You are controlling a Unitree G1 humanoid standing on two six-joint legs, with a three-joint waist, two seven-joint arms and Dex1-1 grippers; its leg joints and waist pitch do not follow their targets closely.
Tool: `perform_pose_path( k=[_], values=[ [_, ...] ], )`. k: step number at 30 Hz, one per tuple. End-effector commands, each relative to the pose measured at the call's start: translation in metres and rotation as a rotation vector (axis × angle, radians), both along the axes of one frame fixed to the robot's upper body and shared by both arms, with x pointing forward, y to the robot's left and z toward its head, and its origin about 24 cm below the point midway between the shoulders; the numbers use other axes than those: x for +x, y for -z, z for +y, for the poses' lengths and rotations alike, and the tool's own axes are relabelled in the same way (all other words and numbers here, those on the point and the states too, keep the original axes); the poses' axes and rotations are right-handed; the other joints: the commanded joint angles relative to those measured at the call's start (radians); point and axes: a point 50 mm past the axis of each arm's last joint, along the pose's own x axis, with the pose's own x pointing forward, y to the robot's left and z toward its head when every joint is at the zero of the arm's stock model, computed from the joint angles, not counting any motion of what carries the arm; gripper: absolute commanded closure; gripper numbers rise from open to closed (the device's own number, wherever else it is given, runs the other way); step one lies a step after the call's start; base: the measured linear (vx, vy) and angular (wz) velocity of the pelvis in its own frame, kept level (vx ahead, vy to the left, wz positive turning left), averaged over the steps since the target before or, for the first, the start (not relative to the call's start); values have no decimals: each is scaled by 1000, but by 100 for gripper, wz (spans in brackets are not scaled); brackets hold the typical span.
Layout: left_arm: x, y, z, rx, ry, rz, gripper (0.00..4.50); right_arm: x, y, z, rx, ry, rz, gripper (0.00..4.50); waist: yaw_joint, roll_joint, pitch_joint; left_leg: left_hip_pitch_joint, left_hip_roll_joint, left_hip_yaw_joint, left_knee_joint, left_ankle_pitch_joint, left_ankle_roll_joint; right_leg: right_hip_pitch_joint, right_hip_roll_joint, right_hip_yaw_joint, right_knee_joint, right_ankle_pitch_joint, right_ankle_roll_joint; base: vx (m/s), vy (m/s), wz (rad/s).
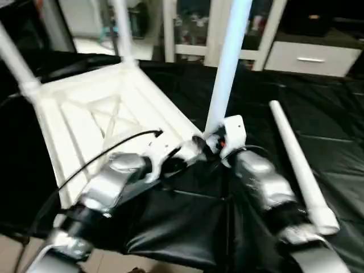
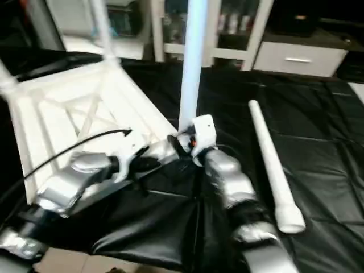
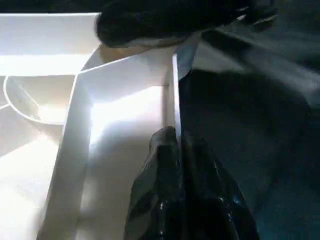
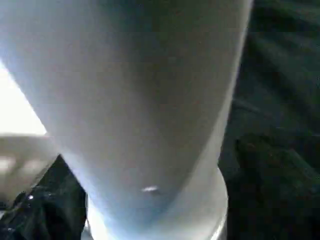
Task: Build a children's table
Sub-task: Rotate leg to tighten
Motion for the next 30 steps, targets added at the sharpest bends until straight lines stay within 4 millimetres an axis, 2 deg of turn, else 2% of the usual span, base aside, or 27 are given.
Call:
perform_pose_path(
  k=[1,2,3,4,5,6,7,9,12,15,19,24,26,30],
  values=[
    [-13,10,-1,13,92,84,450,-2,-9,-13,-4,-43,-14,7,7,9,-72,14,72,-21,-63,-73,114,71,-83,85,-57,-110,-192,0,0,0],
    [-17,8,3,15,141,110,450,-17,-9,-22,-25,-199,8,7,7,8,-68,13,71,-19,-66,-96,108,70,-80,86,-62,-133,-188,0,0,0],
    [-17,8,3,15,141,110,450,-17,-9,-22,-25,-199,8,7,17,13,-68,19,76,-20,-68,-129,85,69,-80,87,-65,-161,-174,0,0,0],
    [-19,7,4,14,163,122,450,-24,-8,-26,-40,-259,20,7,15,12,-63,19,74,-19,-73,-162,68,66,-79,89,-70,-195,-171,0,0,0],
    [-22,5,5,9,200,134,450,-31,-6,-31,-60,-318,40,7,23,12,-61,28,74,-18,-74,-197,47,64,-80,89,-79,-246,-158,0,0,0],
    [-22,5,5,9,203,136,450,-32,-6,-32,-64,-320,40,7,21,10,-57,31,73,-16,-75,-221,39,60,-79,91,-83,-273,-155,0,0,0],
    [-23,4,5,8,215,140,450,-32,-6,-33,-73,-320,36,7,17,9,-52,28,70,-18,-80,-261,23,63,-81,91,-89,-338,-143,0,0,0],
    [-25,3,6,2,234,155,450,-30,-7,-36,-86,-305,27,7,15,7,-54,28,69,-22,-81,-281,5,67,-84,91,-93,-390,-124,0,0,0],
    [-26,3,6,4,236,157,450,-31,-7,-37,-100,-323,44,7,15,5,-59,22,68,-23,-80,-240,9,71,-84,94,-89,-355,-122,0,0,0],
    [-27,3,6,7,239,160,450,-32,-7,-37,-108,-340,57,7,17,4,-62,22,67,-20,-76,-196,24,70,-82,96,-81,-289,-141,0,0,0],
    [-27,3,7,11,238,163,450,-34,-6,-37,-96,-351,64,7,19,4,-67,14,66,-19,-72,-128,49,76,-81,96,-68,-203,-170,0,0,0],
    [-27,3,7,14,233,163,450,-33,-6,-36,-75,-351,63,23,20,3,-65,15,67,-19,-73,-147,45,76,-82,94,-74,-249,-161,0,0,0],
    [-27,3,7,15,233,163,450,-33,-6,-35,-65,-349,61,51,19,4,-64,17,67,-19,-73,-157,42,75,-81,94,-76,-265,-155,0,0,0],
    [-27,3,7,15,236,165,450,-34,-6,-34,-57,-348,64,68,18,4,-65,15,66,-21,-73,-154,40,77,-81,94,-75,-258,-154,0,0,0]
  ],
)
